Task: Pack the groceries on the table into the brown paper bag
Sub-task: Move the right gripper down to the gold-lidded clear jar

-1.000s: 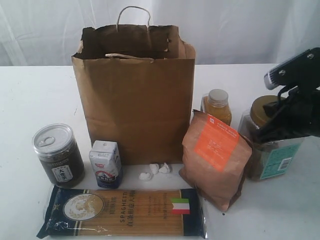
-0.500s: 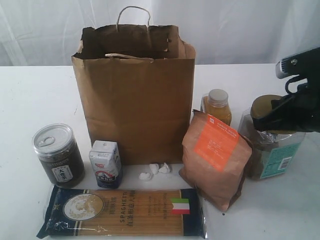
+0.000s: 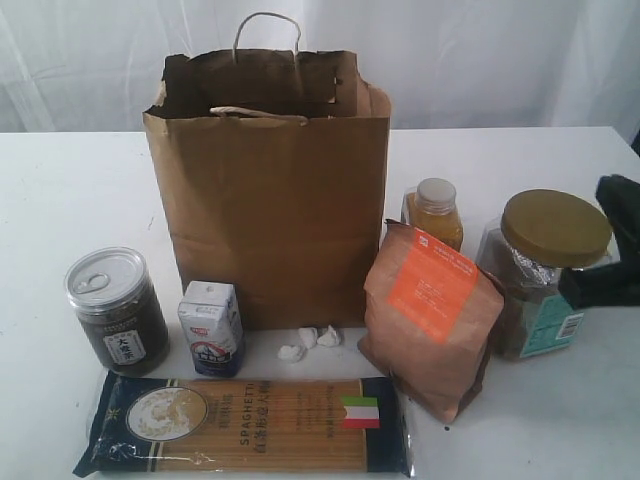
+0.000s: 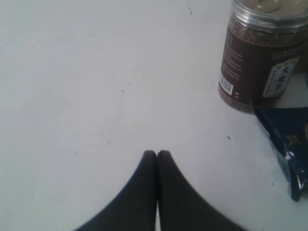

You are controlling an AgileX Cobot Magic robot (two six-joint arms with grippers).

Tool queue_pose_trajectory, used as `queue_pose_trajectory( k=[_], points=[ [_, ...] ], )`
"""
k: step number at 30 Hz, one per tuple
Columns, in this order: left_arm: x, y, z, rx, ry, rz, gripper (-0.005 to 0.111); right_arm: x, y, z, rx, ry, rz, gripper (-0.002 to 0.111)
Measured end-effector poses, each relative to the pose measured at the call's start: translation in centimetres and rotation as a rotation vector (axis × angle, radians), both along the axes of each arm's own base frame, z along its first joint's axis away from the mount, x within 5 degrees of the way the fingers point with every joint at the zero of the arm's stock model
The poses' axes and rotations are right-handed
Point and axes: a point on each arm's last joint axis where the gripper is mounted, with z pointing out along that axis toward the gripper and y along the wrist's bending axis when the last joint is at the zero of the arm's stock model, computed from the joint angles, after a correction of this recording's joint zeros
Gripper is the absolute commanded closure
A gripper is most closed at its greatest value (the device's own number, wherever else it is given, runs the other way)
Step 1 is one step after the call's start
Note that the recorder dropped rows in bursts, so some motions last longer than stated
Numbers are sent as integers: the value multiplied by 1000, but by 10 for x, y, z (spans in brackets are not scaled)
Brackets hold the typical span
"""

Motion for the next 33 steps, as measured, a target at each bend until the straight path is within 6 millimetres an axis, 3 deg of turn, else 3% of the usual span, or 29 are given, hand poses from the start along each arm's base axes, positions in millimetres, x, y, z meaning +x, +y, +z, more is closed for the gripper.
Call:
queue_pose_trajectory(
  k=[3,7,9,25,28,33],
  points=[
    [0,0,0,0,0,0,107,-20,-4,-14,24,24,-25,78],
    [0,0,0,0,0,0,107,-38,-6,-21,168,59,-29,25],
    [0,0,0,0,0,0,107,-43,-7,-20,255,87,-37,6],
    [0,0,0,0,0,0,107,-49,-9,-22,370,149,-58,3],
    [0,0,0,0,0,0,107,-48,-9,-23,286,143,-58,3],
    [0,0,0,0,0,0,107,-30,-5,-25,-76,177,-20,3]
  ],
)
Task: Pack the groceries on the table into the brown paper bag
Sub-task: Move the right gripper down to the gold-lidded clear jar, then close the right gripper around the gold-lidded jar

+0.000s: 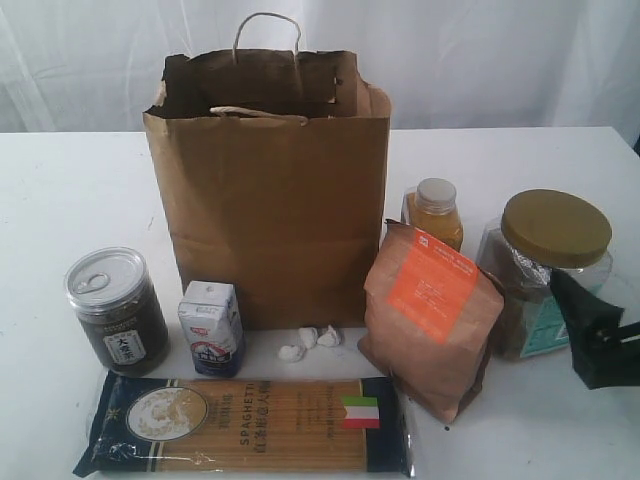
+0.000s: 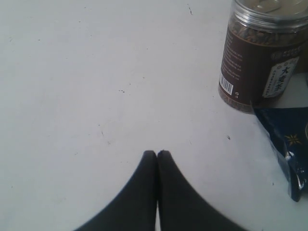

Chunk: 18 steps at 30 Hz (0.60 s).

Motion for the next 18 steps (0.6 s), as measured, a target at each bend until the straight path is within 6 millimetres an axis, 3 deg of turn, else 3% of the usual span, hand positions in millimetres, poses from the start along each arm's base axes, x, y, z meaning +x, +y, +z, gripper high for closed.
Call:
queue_pose_trajectory(
  k=[8,18],
  points=[
    [0,0,0,0,0,0,107,25,5,-20,-69,128,51,3],
    [0,0,0,0,0,0,107,26,5,-26,-61,180,38,3]
  ],
)
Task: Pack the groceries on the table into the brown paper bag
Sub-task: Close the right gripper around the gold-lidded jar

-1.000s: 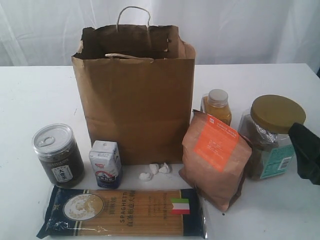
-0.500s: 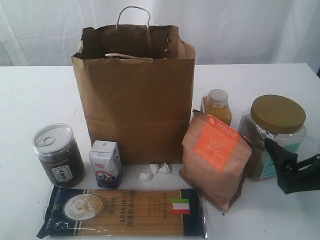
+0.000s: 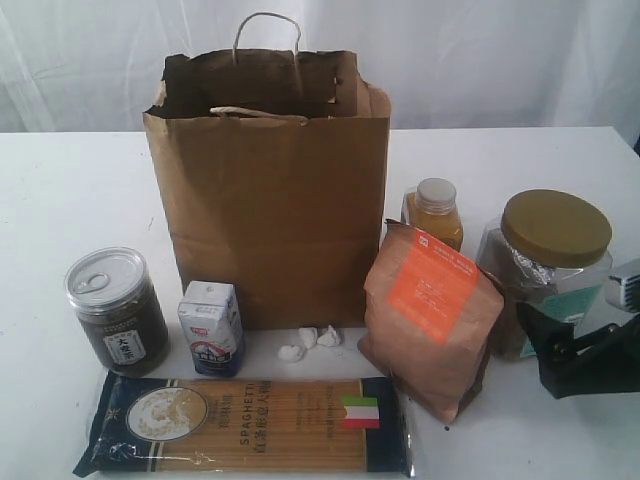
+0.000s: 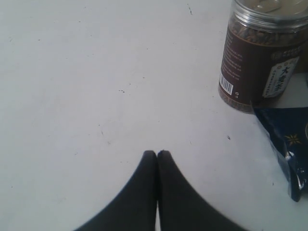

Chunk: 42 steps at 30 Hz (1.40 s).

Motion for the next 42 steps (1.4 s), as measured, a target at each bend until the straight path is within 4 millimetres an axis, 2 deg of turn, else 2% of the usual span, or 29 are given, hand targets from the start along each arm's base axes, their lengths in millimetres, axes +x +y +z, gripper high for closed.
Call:
queue_pose_trajectory(
  k=[5,14,20,29,37,40,42],
  points=[
    [0,0,0,0,0,0,107,7,1,-11,-30,57,12,3],
    [0,0,0,0,0,0,107,32,0,-29,-9,134,-34,3],
    [0,0,0,0,0,0,107,39,-2,-35,32,101,-84,3],
    [0,0,0,0,0,0,107,65,2,-47,10,88,-57,3],
    [0,0,0,0,0,0,107,68,2,-57,-14,114,-41,3],
    [0,0,0,0,0,0,107,72,3,-55,-12,95,-40,9],
    [0,0,0,0,0,0,107,75,2,-53,-8,84,-48,17]
  ],
)
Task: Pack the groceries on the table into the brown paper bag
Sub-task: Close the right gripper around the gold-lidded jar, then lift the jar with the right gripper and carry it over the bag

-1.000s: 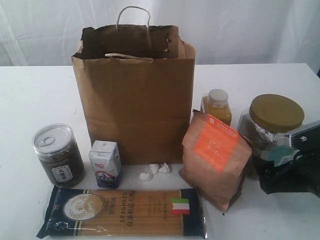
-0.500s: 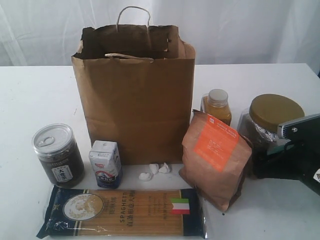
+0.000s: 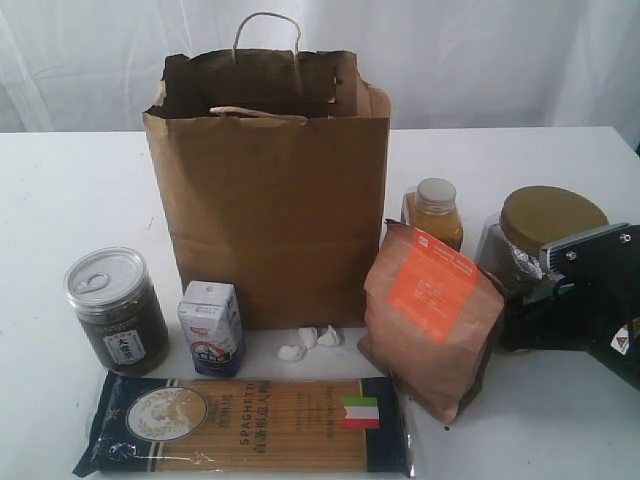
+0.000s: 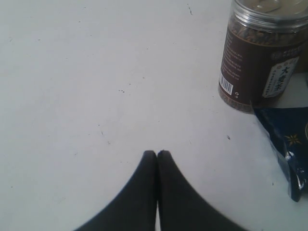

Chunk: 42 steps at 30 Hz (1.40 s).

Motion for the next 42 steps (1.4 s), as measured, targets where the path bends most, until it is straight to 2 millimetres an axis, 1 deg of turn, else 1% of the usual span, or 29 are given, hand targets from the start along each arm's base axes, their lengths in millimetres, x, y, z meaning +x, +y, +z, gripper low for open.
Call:
queue_pose_trajectory(
  k=[3,7,9,12,16,20,31,37,42],
  points=[
    [0,0,0,0,0,0,107,3,-1,-1,8,-4,-15,32],
    [0,0,0,0,0,0,107,4,-1,-3,51,10,-37,59],
    [0,0,0,0,0,0,107,4,-1,-3,66,13,-47,74],
    [0,0,0,0,0,0,107,4,-1,-3,77,19,-53,92],
    [0,0,0,0,0,0,107,4,-1,-4,112,30,-70,108],
    [0,0,0,0,0,0,107,4,-1,-4,147,44,-89,108],
    [0,0,0,0,0,0,107,3,-1,-2,159,58,-102,108],
    [0,0,0,0,0,0,107,3,-6,0,182,52,-172,108],
    [0,0,0,0,0,0,107,5,-9,12,209,-33,-202,108]
  ],
)
